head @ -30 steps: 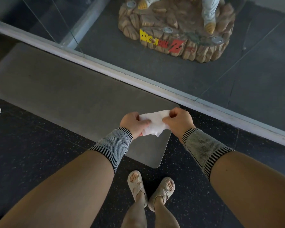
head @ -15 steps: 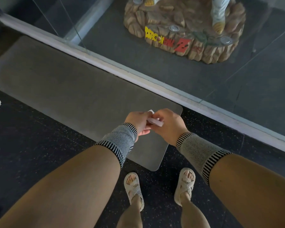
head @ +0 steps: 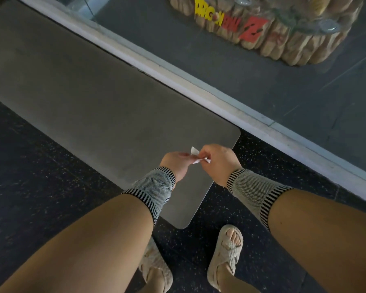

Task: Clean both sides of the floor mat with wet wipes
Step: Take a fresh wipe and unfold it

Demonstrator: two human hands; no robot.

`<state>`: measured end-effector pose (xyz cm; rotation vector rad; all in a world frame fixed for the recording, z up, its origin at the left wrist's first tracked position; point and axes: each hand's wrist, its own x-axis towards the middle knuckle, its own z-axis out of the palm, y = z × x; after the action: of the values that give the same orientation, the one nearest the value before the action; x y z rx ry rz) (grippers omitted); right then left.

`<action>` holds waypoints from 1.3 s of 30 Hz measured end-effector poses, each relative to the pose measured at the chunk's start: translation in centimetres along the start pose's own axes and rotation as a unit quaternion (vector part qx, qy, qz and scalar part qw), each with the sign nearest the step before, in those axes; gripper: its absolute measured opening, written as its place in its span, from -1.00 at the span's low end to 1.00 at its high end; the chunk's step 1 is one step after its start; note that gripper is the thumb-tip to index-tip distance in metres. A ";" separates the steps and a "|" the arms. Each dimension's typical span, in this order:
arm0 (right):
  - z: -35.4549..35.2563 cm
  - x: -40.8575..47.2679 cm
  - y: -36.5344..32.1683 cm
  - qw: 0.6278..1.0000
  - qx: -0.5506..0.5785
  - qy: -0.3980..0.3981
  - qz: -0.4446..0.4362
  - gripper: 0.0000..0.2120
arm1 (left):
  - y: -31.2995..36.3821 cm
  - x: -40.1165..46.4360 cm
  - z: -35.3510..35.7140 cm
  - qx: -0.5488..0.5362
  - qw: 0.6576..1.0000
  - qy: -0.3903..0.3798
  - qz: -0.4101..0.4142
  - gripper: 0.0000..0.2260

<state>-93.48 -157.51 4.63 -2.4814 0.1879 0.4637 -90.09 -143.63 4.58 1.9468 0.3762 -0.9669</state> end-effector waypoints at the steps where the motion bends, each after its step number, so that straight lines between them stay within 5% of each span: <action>1: 1.5 1.0 1.6 1.000 -0.005 -0.001 -0.003 -0.93 | -1.1 1.9 0.9 0.014 1.000 -0.002 0.009 -0.78; 7: 10.8 8.5 10.0 0.998 -0.046 -0.008 -0.052 -0.93 | -7.1 13.3 4.7 0.148 0.986 -0.010 0.073 -0.59; 12: 14.9 15.2 16.8 0.991 -0.113 0.017 -0.070 -0.86 | -10.6 22.6 6.8 0.232 0.966 0.032 0.106 -0.75; 18: 16.9 20.6 22.5 0.976 -0.196 0.030 -0.093 -0.85 | -13.1 30.4 9.4 0.377 0.915 0.022 0.144 -0.63; 30: 26.3 20.8 27.3 0.951 -0.261 -0.057 -0.156 -0.77 | -18.6 35.6 14.6 0.536 0.831 -0.029 0.145 -0.11; 39: 24.0 21.6 32.1 0.962 -0.240 -0.020 -0.131 -0.75 | -17.7 36.3 14.8 0.536 0.831 0.000 0.145 -0.23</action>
<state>-87.90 -170.04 -38.78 -2.9077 -0.3038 0.4881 -84.19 -150.32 -37.49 2.8696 -0.6180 -1.0669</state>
